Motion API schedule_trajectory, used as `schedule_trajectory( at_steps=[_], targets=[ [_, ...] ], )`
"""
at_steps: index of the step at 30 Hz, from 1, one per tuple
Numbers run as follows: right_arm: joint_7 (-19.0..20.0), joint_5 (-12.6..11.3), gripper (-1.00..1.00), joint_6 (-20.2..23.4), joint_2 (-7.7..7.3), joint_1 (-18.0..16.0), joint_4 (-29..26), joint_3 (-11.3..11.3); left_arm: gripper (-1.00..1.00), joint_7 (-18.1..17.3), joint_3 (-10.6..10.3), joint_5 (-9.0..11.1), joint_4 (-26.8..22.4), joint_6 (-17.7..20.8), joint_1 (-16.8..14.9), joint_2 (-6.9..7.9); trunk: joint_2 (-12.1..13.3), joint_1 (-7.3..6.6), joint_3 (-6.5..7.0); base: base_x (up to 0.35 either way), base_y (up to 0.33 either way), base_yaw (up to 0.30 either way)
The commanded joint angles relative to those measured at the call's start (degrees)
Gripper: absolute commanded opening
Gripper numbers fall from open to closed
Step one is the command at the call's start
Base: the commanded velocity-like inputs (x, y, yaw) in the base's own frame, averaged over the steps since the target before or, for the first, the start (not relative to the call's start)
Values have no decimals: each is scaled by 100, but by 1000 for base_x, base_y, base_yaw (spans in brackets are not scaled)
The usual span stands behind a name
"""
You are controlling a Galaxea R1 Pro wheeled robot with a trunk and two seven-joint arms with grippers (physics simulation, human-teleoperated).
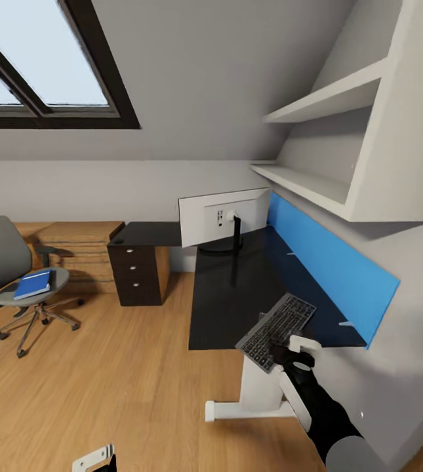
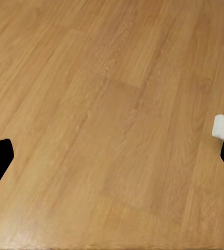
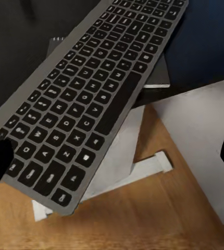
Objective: In the bedroom, organize the workspace by keeping the computer under the desk, ensuring the monitor is on the desk, placing the keyboard on the desk next to the monitor, placing the mouse on the desk next to the keyboard, moving the folder from the swivel chair onto the desk next to the mouse, stacking the notebook on top of the folder with the pen on top of the notebook, and positioning the swivel chair next to the desk.
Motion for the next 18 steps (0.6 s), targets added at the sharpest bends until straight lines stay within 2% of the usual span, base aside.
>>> schedule_trajectory(
  at_steps=[1, 5, 8, 10, 12, 13, 14, 18],
  targets=[
    [-44, -36, 100, 23, -12, -6, 23, 16, 100, 35, -27, 59, -2, -27, -3, 6, -8, -2, -9, -256, -229, 0],
    [-47, -37, 100, 25, -47, -10, 102, -20, 100, 41, -26, 59, -2, -27, -3, 6, -8, -2, -9, -177, -251, 0],
    [-47, -38, 100, 26, -58, -11, 116, -152, 100, 42, -28, 59, -2, -31, -3, 6, -8, -2, -9, -63, -203, 0],
    [-43, -38, 100, 33, -65, -20, 131, -416, 100, 37, -26, 59, -2, -37, -3, 6, -8, -2, -9, -18, -66, 0],
    [-41, -38, 100, 37, -73, -23, 133, -500, 100, 37, -26, 59, -2, -39, -3, 6, -8, -2, -9, -10, -37, 0],
    [-40, -40, 100, 42, -101, -25, 132, -557, 100, 38, -26, 59, -2, -40, -3, 6, -8, -2, -9, -6, -21, 0],
    [-39, -56, 100, 55, -209, -28, 132, -636, 100, 41, -30, 59, -2, -42, -3, 6, -8, -2, -9, -1, -6, 0],
    [-39, -57, 100, 59, -243, -29, 132, -662, 100, 42, -33, 59, -2, -42, -3, 6, -8, -2, -9, -1, -3, 0]
  ],
)
